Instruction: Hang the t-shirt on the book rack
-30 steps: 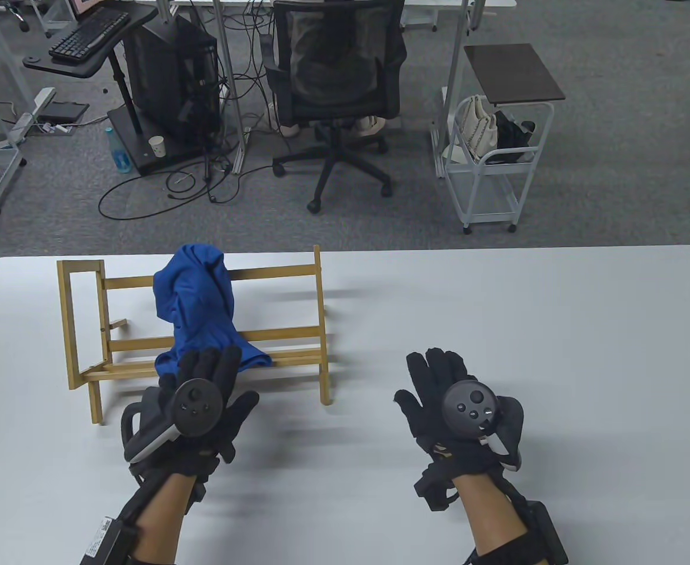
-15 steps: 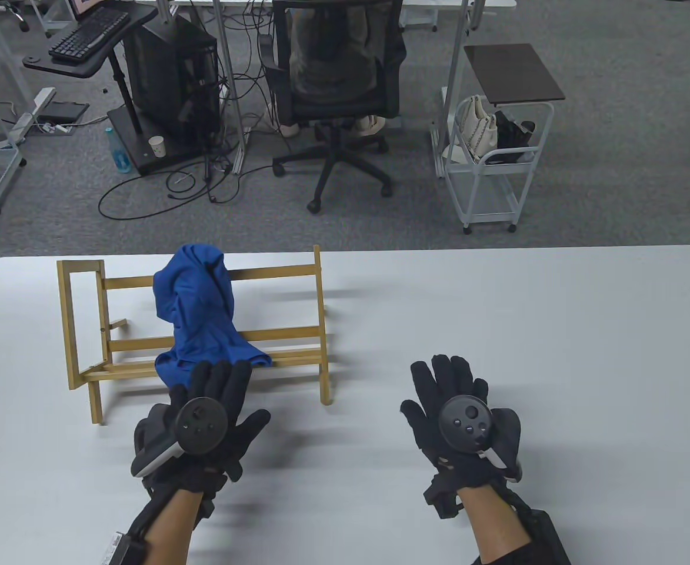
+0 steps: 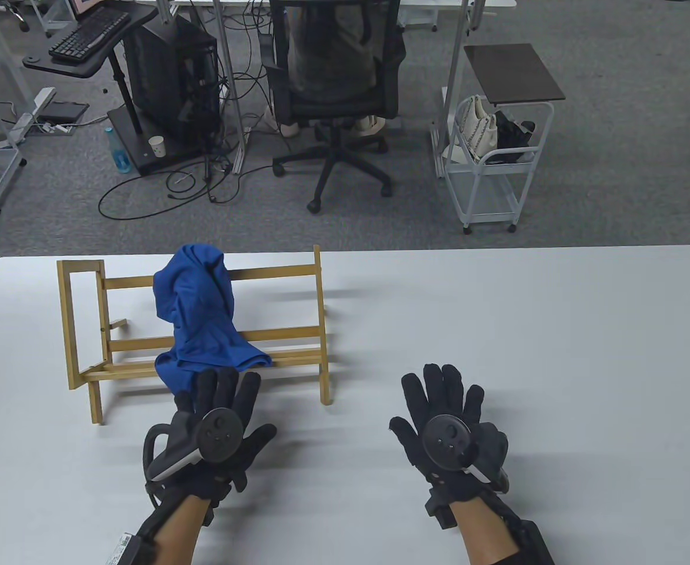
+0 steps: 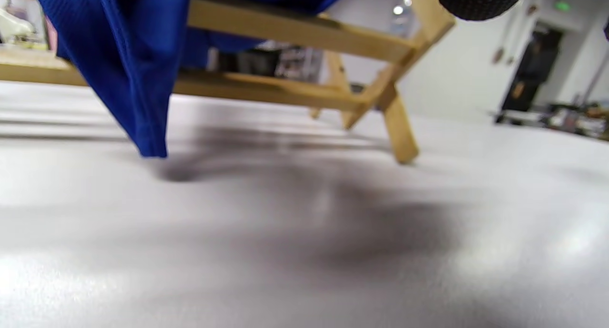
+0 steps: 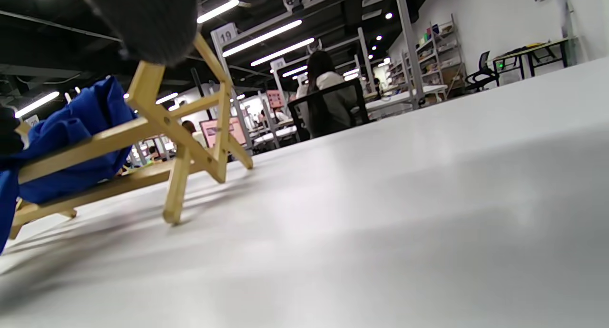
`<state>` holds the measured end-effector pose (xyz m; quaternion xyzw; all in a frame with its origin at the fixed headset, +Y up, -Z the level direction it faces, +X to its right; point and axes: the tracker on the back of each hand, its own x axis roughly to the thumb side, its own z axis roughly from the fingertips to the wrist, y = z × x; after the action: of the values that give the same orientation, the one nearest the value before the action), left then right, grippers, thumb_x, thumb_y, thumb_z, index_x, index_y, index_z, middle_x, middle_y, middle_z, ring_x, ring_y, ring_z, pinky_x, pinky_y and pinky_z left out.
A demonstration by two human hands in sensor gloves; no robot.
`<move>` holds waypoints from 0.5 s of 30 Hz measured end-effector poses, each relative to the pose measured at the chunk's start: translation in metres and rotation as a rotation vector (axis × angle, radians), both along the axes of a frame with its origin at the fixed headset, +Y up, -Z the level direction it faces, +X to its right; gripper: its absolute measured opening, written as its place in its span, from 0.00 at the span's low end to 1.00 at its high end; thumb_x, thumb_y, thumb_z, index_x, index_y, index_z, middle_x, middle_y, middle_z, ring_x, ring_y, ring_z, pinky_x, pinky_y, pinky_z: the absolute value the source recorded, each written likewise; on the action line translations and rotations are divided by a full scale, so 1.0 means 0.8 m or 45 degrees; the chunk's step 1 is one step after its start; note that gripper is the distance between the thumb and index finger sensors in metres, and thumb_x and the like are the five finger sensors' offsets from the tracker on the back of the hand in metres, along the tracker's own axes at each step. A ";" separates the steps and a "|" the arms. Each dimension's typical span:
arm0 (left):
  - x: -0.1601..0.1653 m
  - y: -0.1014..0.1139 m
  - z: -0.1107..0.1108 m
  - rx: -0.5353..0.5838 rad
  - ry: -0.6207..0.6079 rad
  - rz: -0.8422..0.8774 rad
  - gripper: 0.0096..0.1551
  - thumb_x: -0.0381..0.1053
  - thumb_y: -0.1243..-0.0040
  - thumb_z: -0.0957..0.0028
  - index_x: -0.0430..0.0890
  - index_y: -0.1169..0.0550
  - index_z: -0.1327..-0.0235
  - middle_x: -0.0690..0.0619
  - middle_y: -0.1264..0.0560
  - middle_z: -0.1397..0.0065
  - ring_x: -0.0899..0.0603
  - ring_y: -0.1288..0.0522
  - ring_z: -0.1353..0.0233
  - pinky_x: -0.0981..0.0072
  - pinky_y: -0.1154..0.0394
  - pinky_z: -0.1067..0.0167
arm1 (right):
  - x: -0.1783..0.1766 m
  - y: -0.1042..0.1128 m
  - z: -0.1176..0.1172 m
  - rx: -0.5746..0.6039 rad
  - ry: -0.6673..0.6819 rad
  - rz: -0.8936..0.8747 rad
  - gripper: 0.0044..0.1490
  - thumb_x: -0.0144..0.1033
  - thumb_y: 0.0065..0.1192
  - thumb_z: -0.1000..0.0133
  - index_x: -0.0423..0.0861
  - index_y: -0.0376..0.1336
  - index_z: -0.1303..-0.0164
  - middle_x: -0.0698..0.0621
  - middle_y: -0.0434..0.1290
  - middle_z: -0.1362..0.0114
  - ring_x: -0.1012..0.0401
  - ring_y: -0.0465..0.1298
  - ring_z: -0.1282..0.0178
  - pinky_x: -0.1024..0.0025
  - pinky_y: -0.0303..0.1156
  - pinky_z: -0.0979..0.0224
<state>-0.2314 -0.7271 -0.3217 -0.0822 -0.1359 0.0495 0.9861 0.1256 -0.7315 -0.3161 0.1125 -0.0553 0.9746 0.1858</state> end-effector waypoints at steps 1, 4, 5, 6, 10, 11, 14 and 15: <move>0.000 -0.001 0.000 0.000 0.001 -0.003 0.51 0.79 0.63 0.33 0.60 0.67 0.12 0.40 0.66 0.06 0.27 0.69 0.11 0.23 0.64 0.26 | 0.000 -0.002 0.000 -0.004 0.003 0.006 0.47 0.56 0.60 0.38 0.55 0.45 0.13 0.42 0.39 0.11 0.43 0.33 0.13 0.30 0.32 0.21; 0.001 -0.006 0.000 -0.009 0.000 -0.010 0.51 0.80 0.64 0.34 0.60 0.67 0.12 0.41 0.68 0.07 0.28 0.71 0.11 0.23 0.65 0.27 | 0.001 -0.010 0.000 -0.027 0.012 0.016 0.48 0.57 0.59 0.38 0.55 0.44 0.13 0.42 0.37 0.11 0.44 0.31 0.13 0.31 0.30 0.22; 0.001 -0.008 0.001 -0.013 -0.001 -0.015 0.51 0.80 0.64 0.34 0.60 0.67 0.12 0.40 0.69 0.07 0.28 0.71 0.11 0.23 0.65 0.27 | 0.000 -0.013 0.000 -0.035 0.017 0.016 0.48 0.57 0.59 0.38 0.55 0.44 0.13 0.42 0.37 0.11 0.44 0.31 0.13 0.31 0.30 0.22; 0.002 -0.009 0.001 -0.017 0.000 -0.018 0.51 0.80 0.65 0.34 0.60 0.68 0.12 0.40 0.70 0.07 0.28 0.72 0.12 0.23 0.66 0.27 | 0.000 -0.016 0.000 -0.052 0.021 0.029 0.48 0.58 0.59 0.38 0.56 0.43 0.13 0.43 0.36 0.11 0.44 0.30 0.13 0.31 0.29 0.22; 0.004 -0.015 0.002 -0.041 0.020 -0.051 0.51 0.80 0.66 0.35 0.61 0.69 0.14 0.40 0.73 0.09 0.28 0.75 0.13 0.24 0.68 0.28 | -0.005 -0.025 -0.002 -0.090 0.041 0.081 0.50 0.60 0.57 0.38 0.58 0.38 0.13 0.44 0.30 0.12 0.45 0.25 0.15 0.31 0.26 0.23; 0.004 -0.015 0.002 -0.041 0.023 -0.056 0.52 0.81 0.67 0.36 0.61 0.71 0.14 0.41 0.74 0.09 0.28 0.75 0.13 0.24 0.68 0.28 | -0.005 -0.026 -0.002 -0.091 0.044 0.085 0.50 0.60 0.57 0.38 0.58 0.38 0.13 0.44 0.29 0.12 0.46 0.24 0.15 0.31 0.26 0.23; 0.003 -0.018 0.003 -0.035 0.042 -0.084 0.53 0.82 0.67 0.37 0.61 0.72 0.15 0.41 0.75 0.10 0.28 0.76 0.14 0.24 0.69 0.29 | -0.008 -0.025 0.001 -0.068 0.047 0.119 0.51 0.62 0.57 0.38 0.59 0.36 0.13 0.45 0.28 0.12 0.46 0.23 0.16 0.31 0.25 0.24; 0.002 -0.018 0.003 -0.043 0.049 -0.087 0.53 0.82 0.67 0.37 0.61 0.72 0.15 0.41 0.76 0.10 0.28 0.76 0.14 0.24 0.70 0.30 | -0.008 -0.025 0.002 -0.063 0.044 0.126 0.52 0.62 0.57 0.39 0.59 0.35 0.13 0.45 0.27 0.13 0.46 0.23 0.16 0.31 0.25 0.24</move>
<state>-0.2297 -0.7415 -0.3194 -0.1024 -0.1131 0.0197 0.9881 0.1192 -0.7514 -0.3148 0.1271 -0.0221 0.9816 0.1411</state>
